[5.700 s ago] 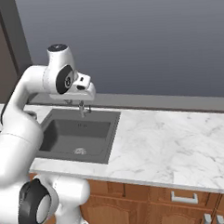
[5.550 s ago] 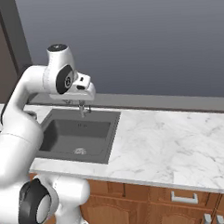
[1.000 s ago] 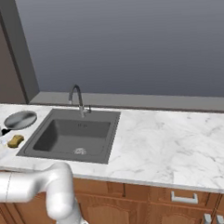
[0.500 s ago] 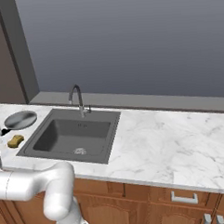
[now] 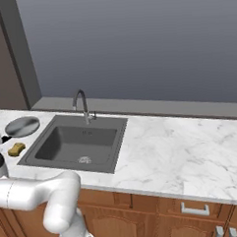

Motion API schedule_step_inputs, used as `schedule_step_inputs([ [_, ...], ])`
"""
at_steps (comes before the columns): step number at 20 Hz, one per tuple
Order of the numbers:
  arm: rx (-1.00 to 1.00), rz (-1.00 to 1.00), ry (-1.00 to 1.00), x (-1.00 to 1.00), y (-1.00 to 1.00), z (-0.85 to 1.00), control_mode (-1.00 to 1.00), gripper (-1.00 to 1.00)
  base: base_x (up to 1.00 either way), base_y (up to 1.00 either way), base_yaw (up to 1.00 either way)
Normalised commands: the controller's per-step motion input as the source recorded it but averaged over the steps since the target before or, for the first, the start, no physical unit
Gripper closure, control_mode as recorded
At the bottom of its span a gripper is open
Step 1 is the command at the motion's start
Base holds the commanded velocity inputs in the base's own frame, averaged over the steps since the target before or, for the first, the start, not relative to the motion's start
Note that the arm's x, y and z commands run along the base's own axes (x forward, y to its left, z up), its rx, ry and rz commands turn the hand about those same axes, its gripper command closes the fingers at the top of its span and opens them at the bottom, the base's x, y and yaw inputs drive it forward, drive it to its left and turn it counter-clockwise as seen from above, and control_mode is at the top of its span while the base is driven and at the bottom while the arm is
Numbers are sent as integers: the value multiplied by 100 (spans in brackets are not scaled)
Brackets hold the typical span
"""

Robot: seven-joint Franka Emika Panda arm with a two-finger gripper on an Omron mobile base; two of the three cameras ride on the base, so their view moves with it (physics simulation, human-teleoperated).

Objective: Pick the pan and sponge and place them into the sink. Then turn on the water.

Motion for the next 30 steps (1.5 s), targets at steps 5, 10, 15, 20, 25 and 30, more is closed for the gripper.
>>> schedule_step_inputs([
  [5, 9, 0, -2, -31, -24, 27, -100, 100, 0, 0, 0],
  [10, 15, -8, 0, -74, -52, 98, -100, 100, 0, 0, 0],
  [15, 9, -15, 0, -99, -85, 70, -100, 100, 0, 0, 0],
  [20, 1, -15, 0, -98, -100, 30, -100, 100, 0, 0, 0],
  [25, -2, -9, 0, -57, -100, 38, -100, 100, 0, 0, 0],
  [30, 0, -3, 2, -13, -94, 32, -100, 100, 0, 0, 0],
])
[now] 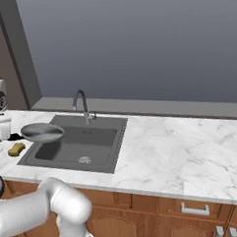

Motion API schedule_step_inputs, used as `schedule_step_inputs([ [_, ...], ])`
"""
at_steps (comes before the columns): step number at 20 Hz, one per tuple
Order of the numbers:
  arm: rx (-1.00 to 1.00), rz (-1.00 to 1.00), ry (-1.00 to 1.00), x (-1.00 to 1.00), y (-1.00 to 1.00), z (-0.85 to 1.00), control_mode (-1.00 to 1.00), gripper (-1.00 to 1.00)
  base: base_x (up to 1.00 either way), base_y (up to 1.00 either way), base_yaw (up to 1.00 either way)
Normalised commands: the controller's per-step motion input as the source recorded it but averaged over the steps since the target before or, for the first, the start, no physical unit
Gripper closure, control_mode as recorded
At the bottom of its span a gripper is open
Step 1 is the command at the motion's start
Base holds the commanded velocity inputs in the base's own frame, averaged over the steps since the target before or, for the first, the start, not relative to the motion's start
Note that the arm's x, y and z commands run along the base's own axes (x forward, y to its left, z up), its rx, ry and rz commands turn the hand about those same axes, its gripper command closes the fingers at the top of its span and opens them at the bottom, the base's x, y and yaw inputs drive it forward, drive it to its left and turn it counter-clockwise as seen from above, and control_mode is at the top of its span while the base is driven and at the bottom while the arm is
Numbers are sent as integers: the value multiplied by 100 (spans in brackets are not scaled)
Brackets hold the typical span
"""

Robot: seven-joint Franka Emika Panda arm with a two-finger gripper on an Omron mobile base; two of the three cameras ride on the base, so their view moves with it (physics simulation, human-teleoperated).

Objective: Pick the pan and sponge and place them into the sink. Then turn on the water.

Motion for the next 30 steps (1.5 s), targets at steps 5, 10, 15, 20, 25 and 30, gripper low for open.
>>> schedule_step_inputs([
  [5, 0, 0, 25, 19, -76, -38, -100, 100, 0, 0, 0],
  [10, 0, -3, 13, 46, -46, -24, -100, 100, 0, 0, 0],
  [15, -1, -11, 0, 37, -31, -3, -100, 100, 0, 0, 0],
  [20, -6, -10, -4, 10, -25, -27, -100, 100, 0, 0, 0],
  [25, -18, -7, -13, 4, -1, -44, -100, 100, 0, 0, 0],
  [30, -20, -5, -19, 18, -2, -30, -100, 100, 0, 0, 0],
])
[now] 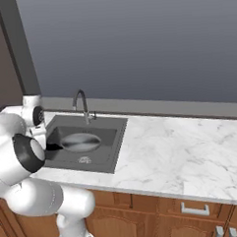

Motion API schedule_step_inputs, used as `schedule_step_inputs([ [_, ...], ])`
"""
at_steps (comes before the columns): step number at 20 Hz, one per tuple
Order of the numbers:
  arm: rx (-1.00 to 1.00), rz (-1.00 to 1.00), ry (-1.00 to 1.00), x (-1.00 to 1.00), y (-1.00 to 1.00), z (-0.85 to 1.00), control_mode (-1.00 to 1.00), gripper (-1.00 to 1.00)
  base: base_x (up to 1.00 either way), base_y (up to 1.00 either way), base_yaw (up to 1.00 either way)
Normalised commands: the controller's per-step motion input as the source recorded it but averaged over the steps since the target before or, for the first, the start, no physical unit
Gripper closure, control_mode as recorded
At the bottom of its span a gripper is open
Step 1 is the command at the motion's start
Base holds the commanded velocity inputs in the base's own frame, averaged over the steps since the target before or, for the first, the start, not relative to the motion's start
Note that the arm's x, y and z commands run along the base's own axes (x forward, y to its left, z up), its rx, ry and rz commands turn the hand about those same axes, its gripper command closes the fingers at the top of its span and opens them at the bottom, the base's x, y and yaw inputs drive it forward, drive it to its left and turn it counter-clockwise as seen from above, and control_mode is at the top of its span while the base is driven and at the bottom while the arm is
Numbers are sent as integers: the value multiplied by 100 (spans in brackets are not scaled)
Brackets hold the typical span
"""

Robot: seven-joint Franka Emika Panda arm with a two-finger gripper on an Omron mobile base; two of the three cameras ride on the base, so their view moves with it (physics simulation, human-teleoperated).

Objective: Pick the pan and sponge and place them into the sink. Then turn on the water.

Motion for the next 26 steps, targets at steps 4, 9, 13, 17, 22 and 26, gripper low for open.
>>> schedule_step_inputs([
  [4, -7, -9, -11, 23, -23, -24, -100, 100, 0, 0, 0],
  [9, 0, -11, -2, 28, -28, -27, -100, 100, 0, 0, 0],
  [13, 0, -10, 0, 35, -2, -30, -100, 100, 0, 0, 0],
  [17, 2, -2, -4, 21, 49, -10, -100, 100, 0, 0, 0],
  [22, 7, 0, -6, 22, 55, -4, -100, 100, 0, 0, 0],
  [26, 16, 0, -4, 15, -2, -31, -100, 100, 0, 0, 0],
])
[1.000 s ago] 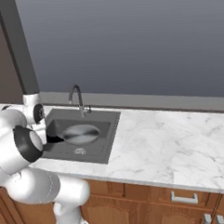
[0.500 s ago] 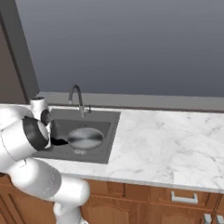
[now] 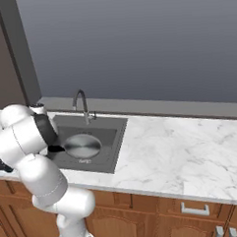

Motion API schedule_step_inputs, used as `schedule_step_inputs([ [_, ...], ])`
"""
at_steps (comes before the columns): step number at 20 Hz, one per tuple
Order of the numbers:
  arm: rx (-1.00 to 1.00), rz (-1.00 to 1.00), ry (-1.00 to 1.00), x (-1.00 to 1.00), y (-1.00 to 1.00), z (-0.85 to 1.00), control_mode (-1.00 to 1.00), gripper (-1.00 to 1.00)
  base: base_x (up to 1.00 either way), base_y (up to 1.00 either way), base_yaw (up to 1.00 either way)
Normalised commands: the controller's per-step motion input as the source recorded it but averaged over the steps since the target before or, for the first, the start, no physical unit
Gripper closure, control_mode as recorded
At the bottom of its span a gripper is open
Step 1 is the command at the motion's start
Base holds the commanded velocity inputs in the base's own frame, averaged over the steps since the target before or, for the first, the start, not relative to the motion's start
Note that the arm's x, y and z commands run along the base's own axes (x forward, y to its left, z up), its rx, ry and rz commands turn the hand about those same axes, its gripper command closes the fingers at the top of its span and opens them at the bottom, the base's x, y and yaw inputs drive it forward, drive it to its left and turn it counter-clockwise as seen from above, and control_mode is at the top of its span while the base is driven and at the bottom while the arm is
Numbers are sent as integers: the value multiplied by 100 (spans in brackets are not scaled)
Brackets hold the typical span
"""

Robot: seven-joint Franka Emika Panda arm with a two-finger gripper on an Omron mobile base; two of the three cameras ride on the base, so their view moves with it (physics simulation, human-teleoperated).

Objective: Pick the pan and sponge and place them into the sink. Then turn on the water.

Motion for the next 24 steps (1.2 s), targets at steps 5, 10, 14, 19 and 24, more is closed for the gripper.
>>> schedule_step_inputs([
  [5, 15, 0, -3, 12, -31, -46, -100, 100, 0, 0, 0],
  [10, 1, -1, -4, 40, -2, -38, -100, 100, 0, 0, 0],
  [14, 0, -1, -6, 35, -1, -32, -100, 100, 0, 0, 0],
  [19, 0, -1, -3, 28, -1, -37, -100, 100, 0, 0, 0],
  [24, 0, 0, 0, 11, -1, -48, -100, 100, 0, 0, 0],
])
